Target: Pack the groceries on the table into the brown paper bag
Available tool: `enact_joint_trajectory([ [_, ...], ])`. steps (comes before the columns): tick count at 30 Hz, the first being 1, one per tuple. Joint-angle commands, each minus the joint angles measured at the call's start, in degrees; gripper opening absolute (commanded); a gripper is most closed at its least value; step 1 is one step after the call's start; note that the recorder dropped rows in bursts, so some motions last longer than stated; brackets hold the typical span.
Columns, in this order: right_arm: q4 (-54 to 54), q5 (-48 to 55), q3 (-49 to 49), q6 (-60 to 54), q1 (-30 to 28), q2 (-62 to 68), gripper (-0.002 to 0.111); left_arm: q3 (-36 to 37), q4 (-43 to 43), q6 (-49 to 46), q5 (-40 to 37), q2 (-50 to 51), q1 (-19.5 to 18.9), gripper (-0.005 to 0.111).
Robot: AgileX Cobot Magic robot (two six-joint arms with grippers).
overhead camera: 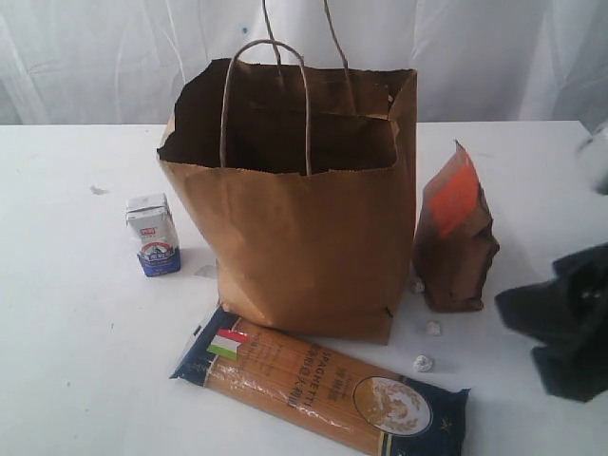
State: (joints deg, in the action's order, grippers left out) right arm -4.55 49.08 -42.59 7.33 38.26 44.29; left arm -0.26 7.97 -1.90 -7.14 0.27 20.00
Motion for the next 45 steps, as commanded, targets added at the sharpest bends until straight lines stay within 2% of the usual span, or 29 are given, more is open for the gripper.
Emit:
enact_joint_trajectory([
  [1,2.0,-10.7,5.8,6.6,0.0,6.7,0.052,0.3,0.1,0.4,-0.1,-0.3,0.0,0.0],
  [4,2.0,-15.3,7.0,9.8,-0.2,11.3,0.052,0.3,0.1,0.4,-0.1,-0.3,0.0,0.0],
  [10,7.3,-21.7,7.2,10.9,-7.5,27.5,0.052,0.3,0.1,0.4,-0.1,-0.3,0.0,0.0],
  [17,7.6,-29.2,7.2,8.2,-7.5,38.9,0.052,0.3,0.1,0.4,-0.1,-0.3,0.0,0.0],
  [29,7.4,-35.4,7.2,7.4,-8.0,45.3,0.052,0.3,0.1,0.4,-0.1,-0.3,0.0,0.0],
  [33,7.4,-37.2,7.2,5.9,-8.6,47.9,0.049,0.3,0.1,0.4,-0.1,-0.3,0.0,0.0],
  [45,7.4,-38.1,7.2,4.8,-9.3,51.9,0.045,0.3,0.1,0.4,-0.1,-0.3,0.0,0.0],
])
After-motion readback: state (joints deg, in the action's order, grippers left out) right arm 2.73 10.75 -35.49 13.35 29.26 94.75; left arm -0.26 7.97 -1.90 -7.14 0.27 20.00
